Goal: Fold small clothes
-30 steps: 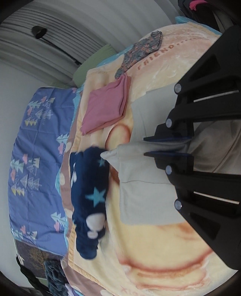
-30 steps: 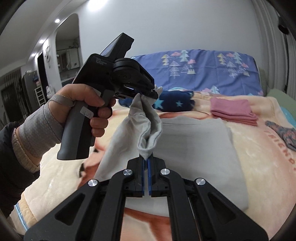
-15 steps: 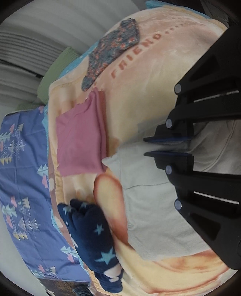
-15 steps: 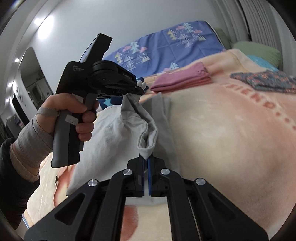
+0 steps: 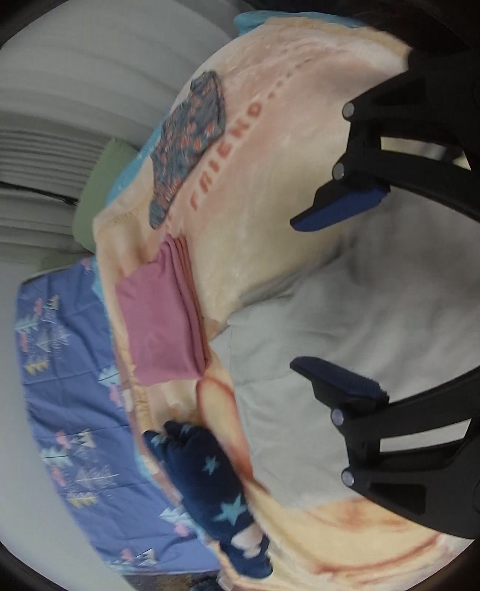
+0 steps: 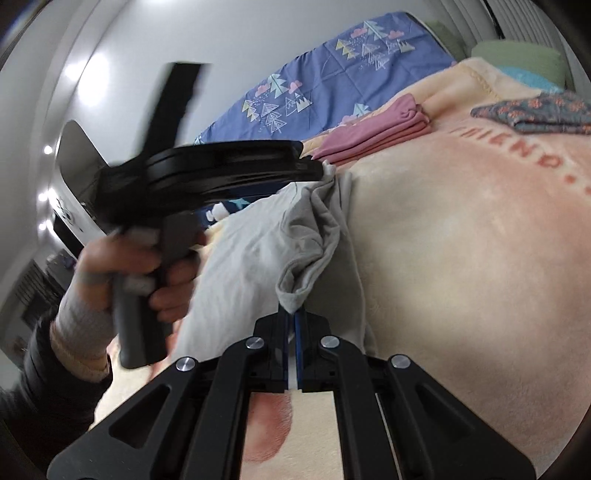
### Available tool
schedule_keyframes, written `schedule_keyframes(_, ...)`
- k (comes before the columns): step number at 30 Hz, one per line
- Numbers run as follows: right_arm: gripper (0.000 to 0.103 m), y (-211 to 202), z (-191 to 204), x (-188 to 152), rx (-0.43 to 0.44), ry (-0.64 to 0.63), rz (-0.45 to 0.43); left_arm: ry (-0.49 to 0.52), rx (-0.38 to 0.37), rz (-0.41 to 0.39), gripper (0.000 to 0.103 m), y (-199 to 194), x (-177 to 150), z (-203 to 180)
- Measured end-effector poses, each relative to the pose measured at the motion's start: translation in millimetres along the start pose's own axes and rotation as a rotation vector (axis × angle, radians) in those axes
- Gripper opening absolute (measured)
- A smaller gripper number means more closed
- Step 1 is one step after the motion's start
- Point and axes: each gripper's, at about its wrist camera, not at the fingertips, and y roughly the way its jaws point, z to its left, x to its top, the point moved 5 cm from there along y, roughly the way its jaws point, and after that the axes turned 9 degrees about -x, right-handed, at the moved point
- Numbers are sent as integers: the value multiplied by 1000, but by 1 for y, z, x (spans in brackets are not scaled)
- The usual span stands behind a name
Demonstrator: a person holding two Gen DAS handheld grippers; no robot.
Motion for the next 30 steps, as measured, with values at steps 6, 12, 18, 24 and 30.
schedule_keyframes(6, 2, -4, -6, 10, 60, 65, 40, 159, 94, -11, 89, -66, -75, -15)
schedule_keyframes(12, 2, -14, 2, 17, 68, 65, 23, 207, 249, 105, 90, -66, -159, -8)
schedule_keyframes(18, 2, -19, 7, 21, 70, 75, 22, 35, 317, 60, 90, -77, -175, 25)
schedule_keyframes(24, 2, -23, 6, 22, 59, 71, 12, 3, 396, 58, 79, -81, -183, 38)
schedule_keyframes(30, 1, -8, -27, -5, -53, 96, 145, -36, 357, 51, 58, -89, -198, 42)
